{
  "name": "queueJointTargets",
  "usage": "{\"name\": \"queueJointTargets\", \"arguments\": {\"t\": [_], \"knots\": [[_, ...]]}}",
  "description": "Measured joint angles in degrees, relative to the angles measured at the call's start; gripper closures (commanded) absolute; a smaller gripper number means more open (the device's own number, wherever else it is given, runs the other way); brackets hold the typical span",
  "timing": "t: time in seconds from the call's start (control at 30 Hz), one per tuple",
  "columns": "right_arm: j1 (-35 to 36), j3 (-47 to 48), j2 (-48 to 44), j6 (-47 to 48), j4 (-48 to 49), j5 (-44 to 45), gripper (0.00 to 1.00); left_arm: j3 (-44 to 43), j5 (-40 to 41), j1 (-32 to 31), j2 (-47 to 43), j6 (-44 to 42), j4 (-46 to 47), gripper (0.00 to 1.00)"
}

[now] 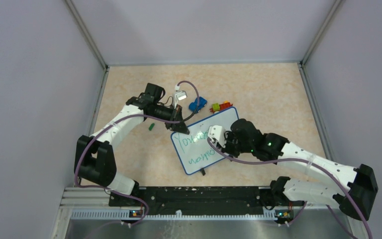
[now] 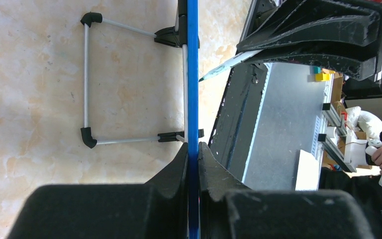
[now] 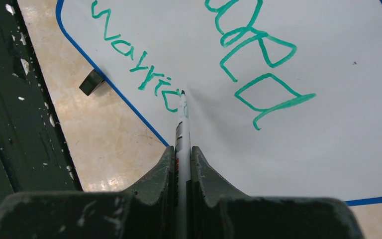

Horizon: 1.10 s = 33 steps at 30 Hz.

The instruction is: Write a sentence on the whiteboard

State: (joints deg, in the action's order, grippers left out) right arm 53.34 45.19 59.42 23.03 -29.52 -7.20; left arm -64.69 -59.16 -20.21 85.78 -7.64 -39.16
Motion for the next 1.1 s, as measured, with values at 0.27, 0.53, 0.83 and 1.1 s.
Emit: {"name": "queueJointTargets", "arguments": {"t": [0.27, 0.53, 0.83, 1.1], "knots": [[-1.3, -0.2, -1.8, 0.5, -0.5, 1.7, 1.00, 0.0, -0.2, 0.0, 0.0, 0.0, 0.0, 1.00], [-1.4, -1.0, -1.8, 1.1, -0.6, 1.8, 1.00, 0.0, -0.2, 0.0, 0.0, 0.0, 0.0, 1.00], [-1.4, -2.1, -1.6, 1.5, -0.3, 1.6, 1.00, 0.0, -0.6, 0.0, 0.4, 0.0, 0.1, 1.00], [-1.4, -2.4, -1.4, 1.4, -0.3, 3.0, 1.00, 0.0, -0.5, 0.0, 0.4, 0.0, 0.2, 1.00]]}}
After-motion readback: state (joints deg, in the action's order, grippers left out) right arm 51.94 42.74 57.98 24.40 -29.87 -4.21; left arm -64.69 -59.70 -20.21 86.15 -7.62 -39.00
